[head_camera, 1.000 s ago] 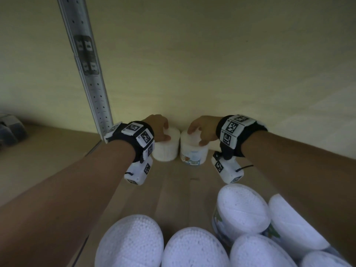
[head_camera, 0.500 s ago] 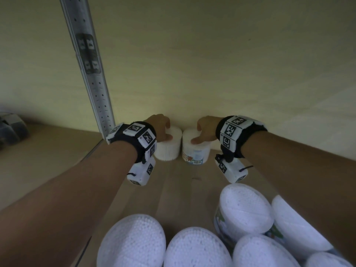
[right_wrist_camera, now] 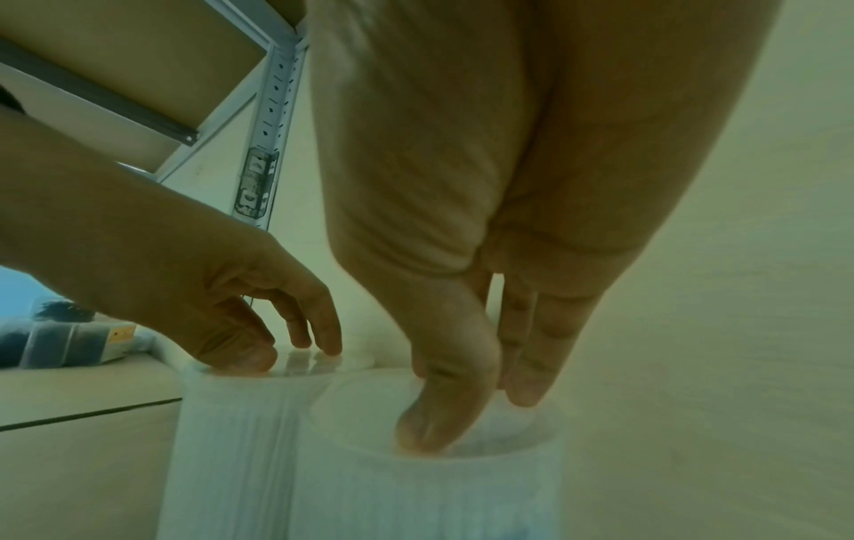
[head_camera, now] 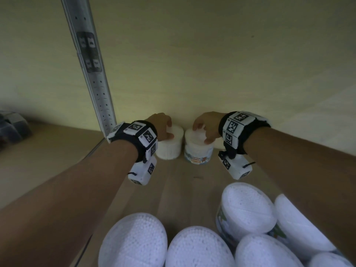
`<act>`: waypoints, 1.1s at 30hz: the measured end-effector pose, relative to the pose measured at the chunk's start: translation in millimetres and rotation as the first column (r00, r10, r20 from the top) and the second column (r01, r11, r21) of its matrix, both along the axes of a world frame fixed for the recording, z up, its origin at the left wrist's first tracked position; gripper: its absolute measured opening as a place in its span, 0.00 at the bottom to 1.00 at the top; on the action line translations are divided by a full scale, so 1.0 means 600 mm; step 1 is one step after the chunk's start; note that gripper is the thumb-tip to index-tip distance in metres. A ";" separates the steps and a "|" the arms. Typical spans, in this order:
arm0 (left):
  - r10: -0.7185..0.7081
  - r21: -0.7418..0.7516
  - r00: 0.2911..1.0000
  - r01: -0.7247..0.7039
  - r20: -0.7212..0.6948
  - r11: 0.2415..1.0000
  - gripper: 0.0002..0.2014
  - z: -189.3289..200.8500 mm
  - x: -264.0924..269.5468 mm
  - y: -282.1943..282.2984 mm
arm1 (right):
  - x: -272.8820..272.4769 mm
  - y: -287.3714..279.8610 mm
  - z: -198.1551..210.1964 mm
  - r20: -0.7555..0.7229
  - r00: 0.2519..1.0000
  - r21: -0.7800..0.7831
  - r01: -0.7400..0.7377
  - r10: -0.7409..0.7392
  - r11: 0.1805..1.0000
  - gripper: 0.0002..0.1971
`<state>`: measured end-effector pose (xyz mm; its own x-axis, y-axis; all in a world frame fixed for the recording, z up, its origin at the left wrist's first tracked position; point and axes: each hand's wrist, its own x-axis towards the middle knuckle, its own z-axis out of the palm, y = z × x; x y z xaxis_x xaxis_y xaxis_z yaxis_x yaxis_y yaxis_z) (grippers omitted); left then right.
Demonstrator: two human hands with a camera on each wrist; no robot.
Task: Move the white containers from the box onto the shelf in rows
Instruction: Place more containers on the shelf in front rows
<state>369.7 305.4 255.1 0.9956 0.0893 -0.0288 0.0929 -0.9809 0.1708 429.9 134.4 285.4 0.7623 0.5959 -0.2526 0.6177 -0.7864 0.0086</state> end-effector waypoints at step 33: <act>0.032 0.127 0.999 -0.026 -0.043 0.992 0.34 -0.005 0.009 -0.020 | -0.008 0.011 0.013 -0.083 0.994 -0.007 0.069 -0.069 0.998 0.25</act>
<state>374.9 293.3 252.0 0.9905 0.1239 -0.0598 0.1264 -0.9911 0.0407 425.2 140.8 292.9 0.7778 0.5414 -0.3193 0.5607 -0.8272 -0.0369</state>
